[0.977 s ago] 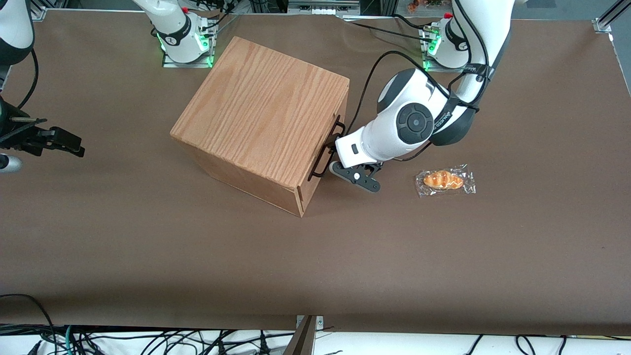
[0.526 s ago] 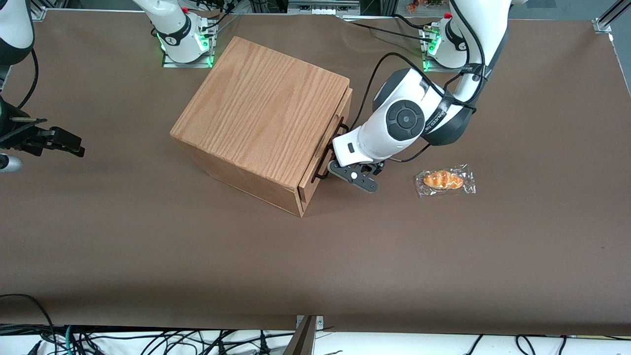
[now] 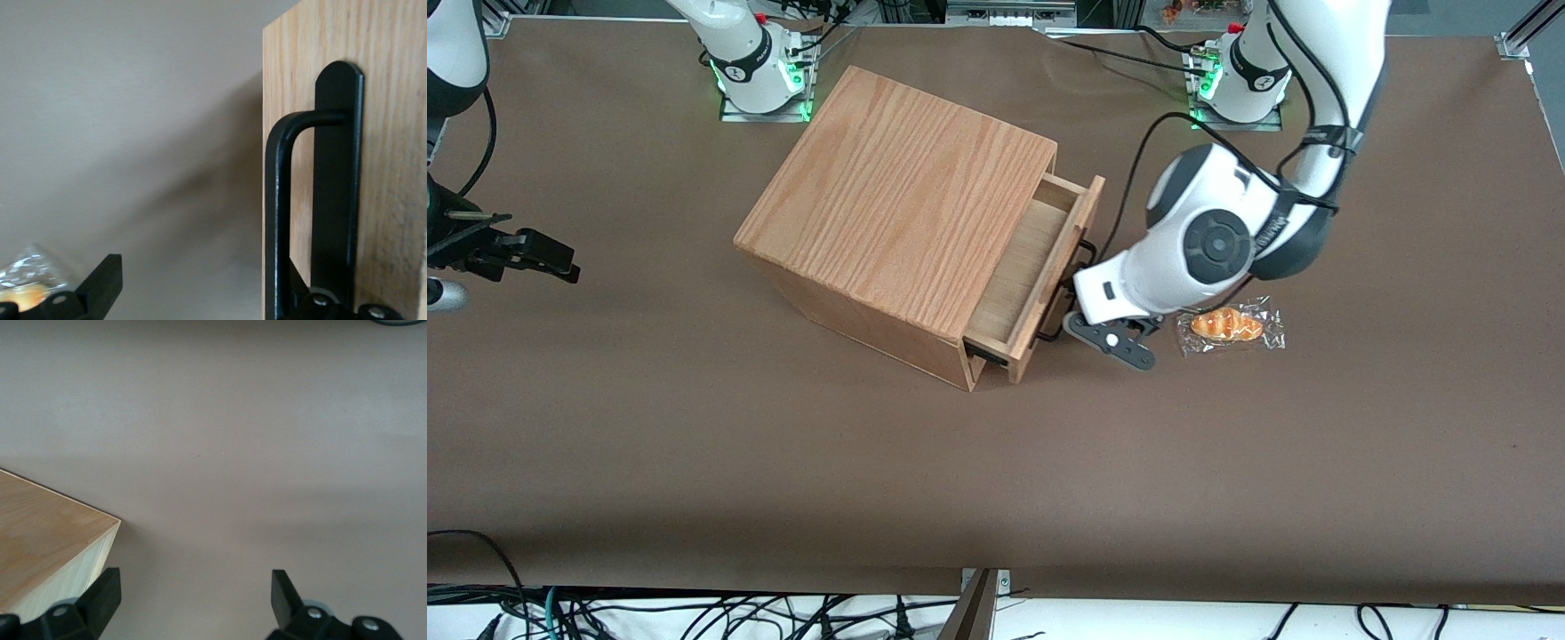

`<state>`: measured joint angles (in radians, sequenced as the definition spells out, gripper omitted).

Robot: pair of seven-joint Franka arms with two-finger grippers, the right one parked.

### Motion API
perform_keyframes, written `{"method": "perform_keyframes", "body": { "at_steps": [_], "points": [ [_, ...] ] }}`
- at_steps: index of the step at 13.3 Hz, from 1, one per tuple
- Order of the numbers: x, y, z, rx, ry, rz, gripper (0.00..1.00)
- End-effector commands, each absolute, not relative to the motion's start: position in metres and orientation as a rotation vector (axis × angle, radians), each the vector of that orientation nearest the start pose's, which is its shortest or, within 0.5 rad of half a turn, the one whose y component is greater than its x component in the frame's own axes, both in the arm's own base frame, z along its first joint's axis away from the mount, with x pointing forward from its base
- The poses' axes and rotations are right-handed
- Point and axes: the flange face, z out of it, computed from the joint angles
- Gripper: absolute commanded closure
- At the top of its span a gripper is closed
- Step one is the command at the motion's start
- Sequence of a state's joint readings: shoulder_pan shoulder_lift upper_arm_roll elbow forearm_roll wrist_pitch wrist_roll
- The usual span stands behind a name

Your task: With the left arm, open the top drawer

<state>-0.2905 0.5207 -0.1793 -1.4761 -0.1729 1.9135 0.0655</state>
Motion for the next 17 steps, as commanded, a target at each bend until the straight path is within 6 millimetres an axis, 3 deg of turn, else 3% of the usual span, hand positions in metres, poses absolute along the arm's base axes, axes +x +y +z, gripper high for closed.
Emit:
{"method": "perform_keyframes", "body": {
  "at_steps": [1,7,17],
  "points": [
    [0.643,-0.259,0.378,-3.194,0.854,0.173,0.00],
    [0.656,-0.209,0.383,-3.199,0.841,0.210,0.00],
    [0.652,-0.195,0.403,-3.218,0.819,0.249,0.00]
  ]
}}
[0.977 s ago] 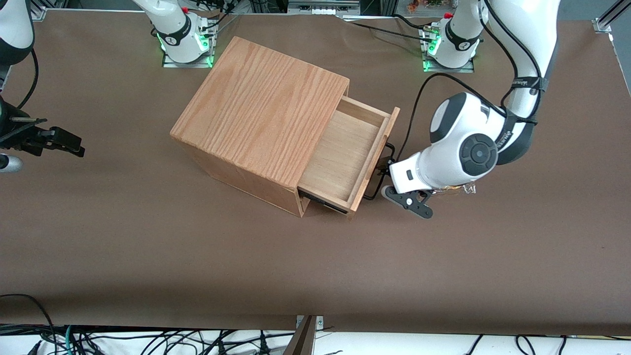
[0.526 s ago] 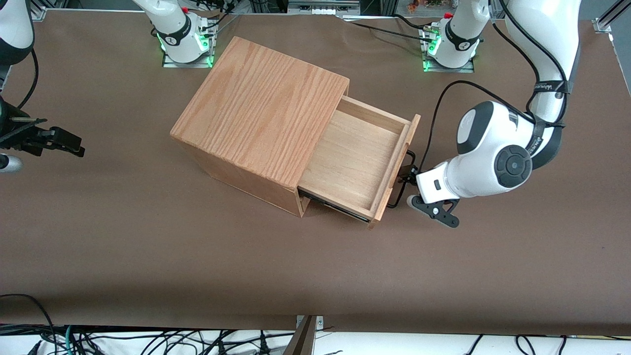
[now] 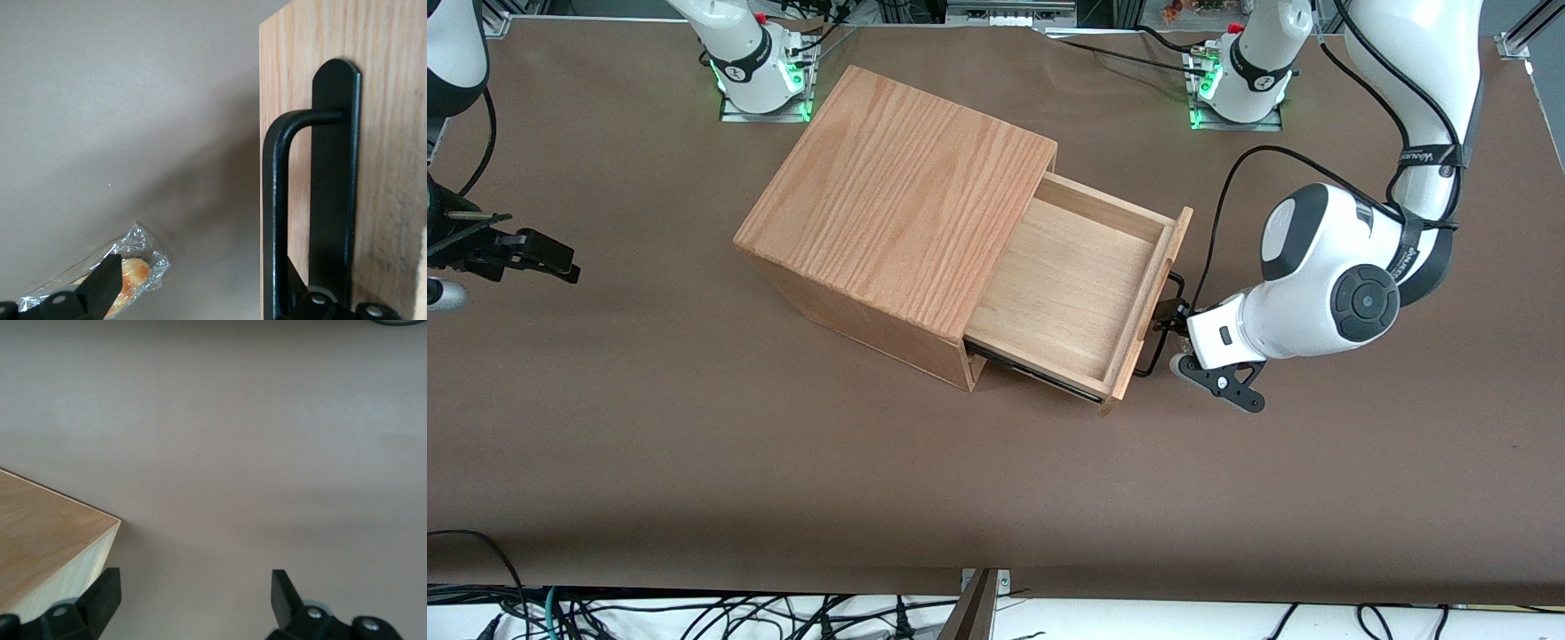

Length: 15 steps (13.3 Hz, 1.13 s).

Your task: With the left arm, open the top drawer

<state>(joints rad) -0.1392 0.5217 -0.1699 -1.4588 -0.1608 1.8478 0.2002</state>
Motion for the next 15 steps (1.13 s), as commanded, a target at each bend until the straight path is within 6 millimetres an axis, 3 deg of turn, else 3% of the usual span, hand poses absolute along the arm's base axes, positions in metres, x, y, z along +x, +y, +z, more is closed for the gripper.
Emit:
{"method": "perform_keyframes", "body": {
  "at_steps": [1,8,11,13,15],
  "points": [
    [0.651,-0.194,0.404,-3.231,0.813,0.266,0.00],
    [0.648,-0.194,0.412,-3.449,0.726,0.346,0.00],
    [0.640,-0.159,0.460,-3.439,0.694,0.312,0.00],
    [0.634,-0.133,0.477,-3.430,0.656,0.345,0.00],
    [0.628,-0.111,0.510,-3.332,0.629,0.260,0.00]
  ]
}}
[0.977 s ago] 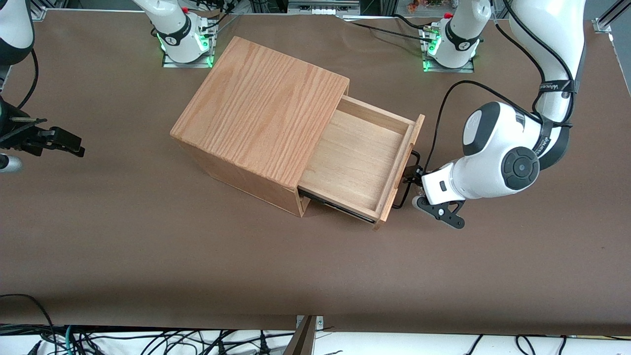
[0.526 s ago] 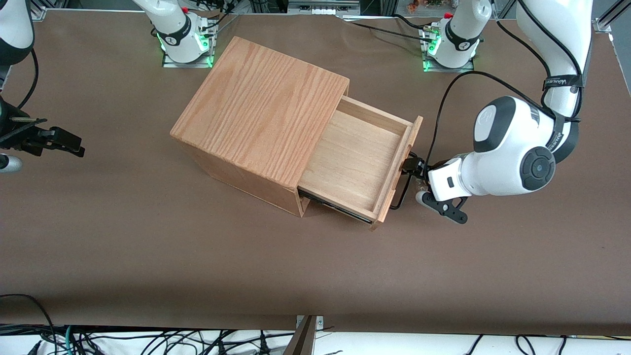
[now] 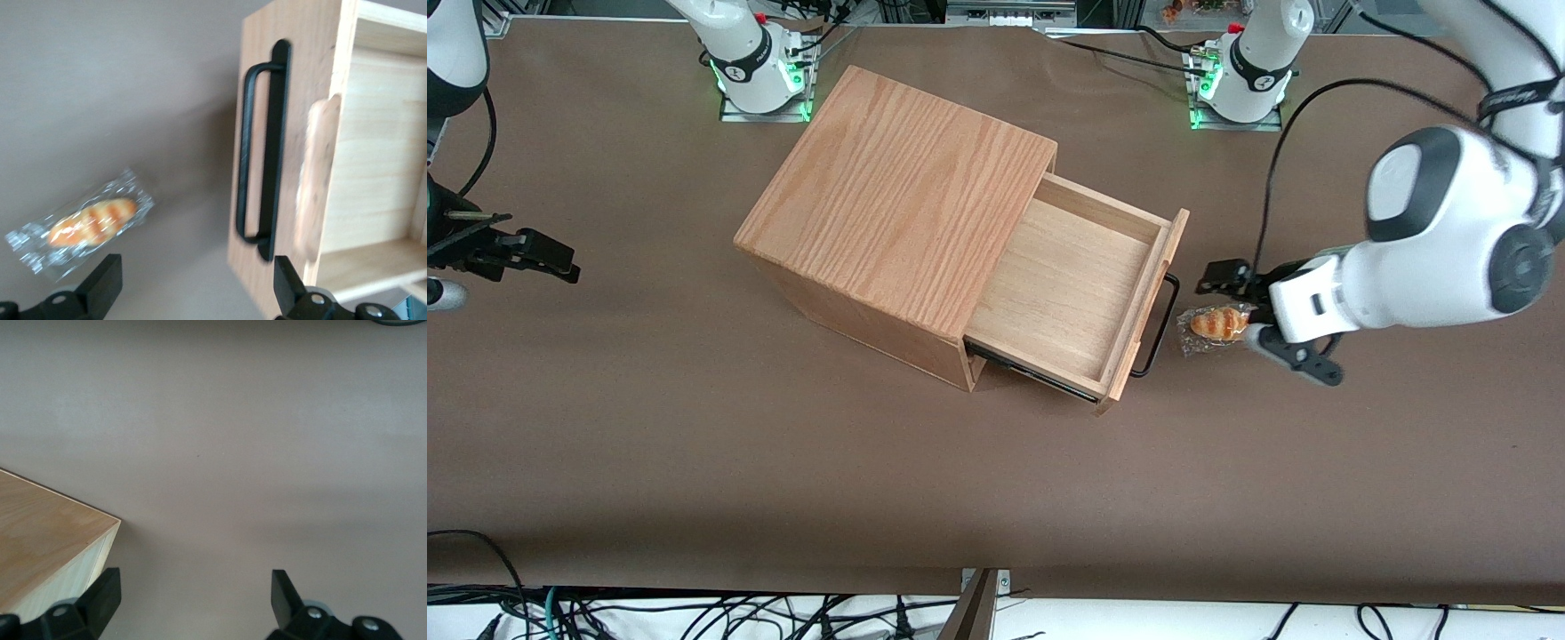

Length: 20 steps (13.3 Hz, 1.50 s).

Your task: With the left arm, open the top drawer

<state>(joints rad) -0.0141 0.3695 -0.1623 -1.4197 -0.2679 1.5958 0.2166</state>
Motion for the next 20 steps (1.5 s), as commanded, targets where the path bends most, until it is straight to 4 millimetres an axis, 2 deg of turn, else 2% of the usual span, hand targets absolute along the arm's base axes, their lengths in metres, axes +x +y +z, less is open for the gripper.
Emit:
{"method": "perform_keyframes", "body": {
  "at_steps": [1,4,6,9,10,11,13,14,20],
  "points": [
    [0.625,-0.105,0.527,-3.276,0.627,0.221,0.00],
    [0.610,-0.089,0.561,-3.138,0.586,0.216,0.00],
    [0.598,-0.088,0.577,-3.135,0.435,0.221,0.00],
    [0.584,-0.087,0.590,-3.100,0.366,0.174,0.00],
    [0.582,-0.081,0.591,-3.095,0.361,0.164,0.00],
    [0.579,-0.061,0.592,-3.102,0.301,0.126,0.00],
    [0.561,-0.051,0.584,-3.109,0.267,-0.021,0.00],
    [0.554,-0.043,0.579,-3.122,0.237,-0.031,0.00],
    [0.551,-0.038,0.578,-3.139,0.206,-0.022,0.00]
  ]
}}
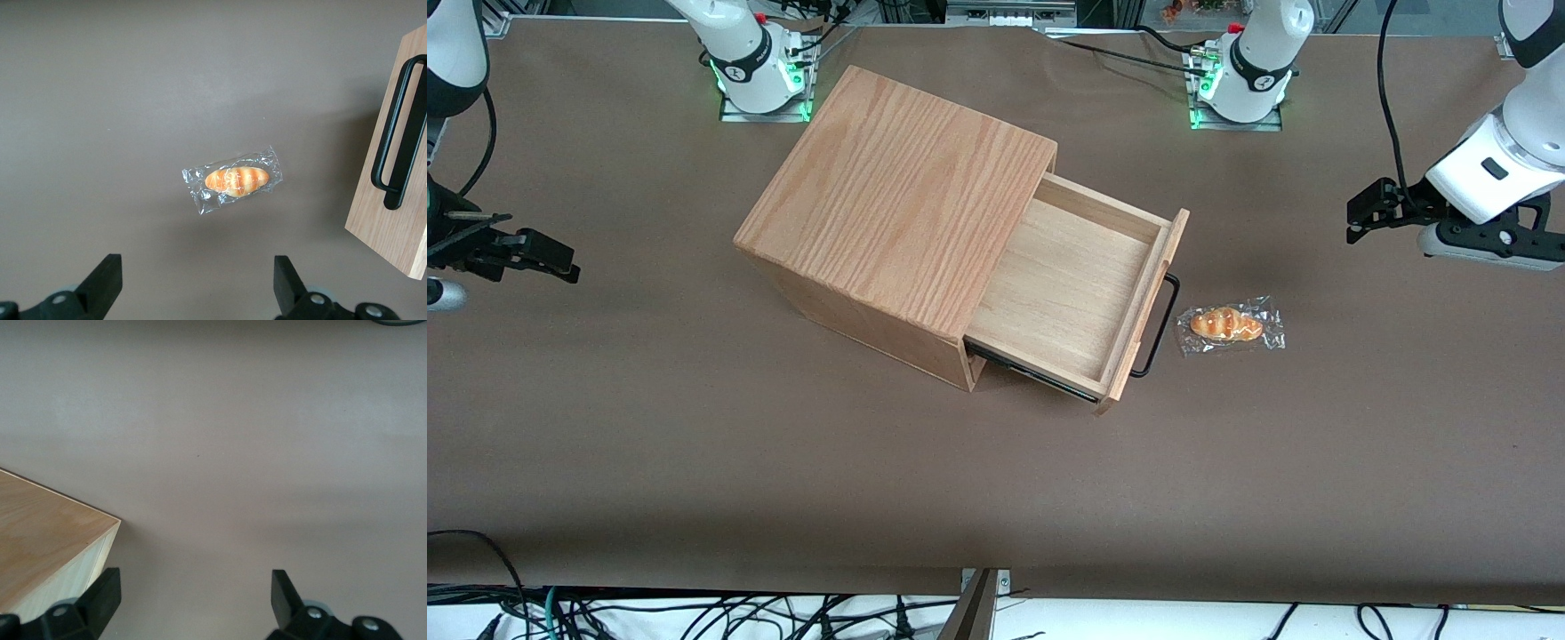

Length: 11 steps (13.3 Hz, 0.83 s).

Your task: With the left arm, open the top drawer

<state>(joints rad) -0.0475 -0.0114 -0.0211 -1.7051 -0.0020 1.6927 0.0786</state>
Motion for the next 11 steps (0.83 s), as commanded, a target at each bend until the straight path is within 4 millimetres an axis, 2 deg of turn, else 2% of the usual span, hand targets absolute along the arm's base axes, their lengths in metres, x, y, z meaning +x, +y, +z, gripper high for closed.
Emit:
{"method": "perform_keyframes", "body": {
  "at_steps": [1,3,11],
  "points": [
    [0.5502,-0.0373,0.5785,-3.135,0.207,-0.012,0.00],
    [0.5506,-0.0314,0.5779,-3.135,0.190,-0.005,0.00],
    [0.5497,-0.0348,0.5780,-3.132,0.198,0.005,0.00]
  ]
}}
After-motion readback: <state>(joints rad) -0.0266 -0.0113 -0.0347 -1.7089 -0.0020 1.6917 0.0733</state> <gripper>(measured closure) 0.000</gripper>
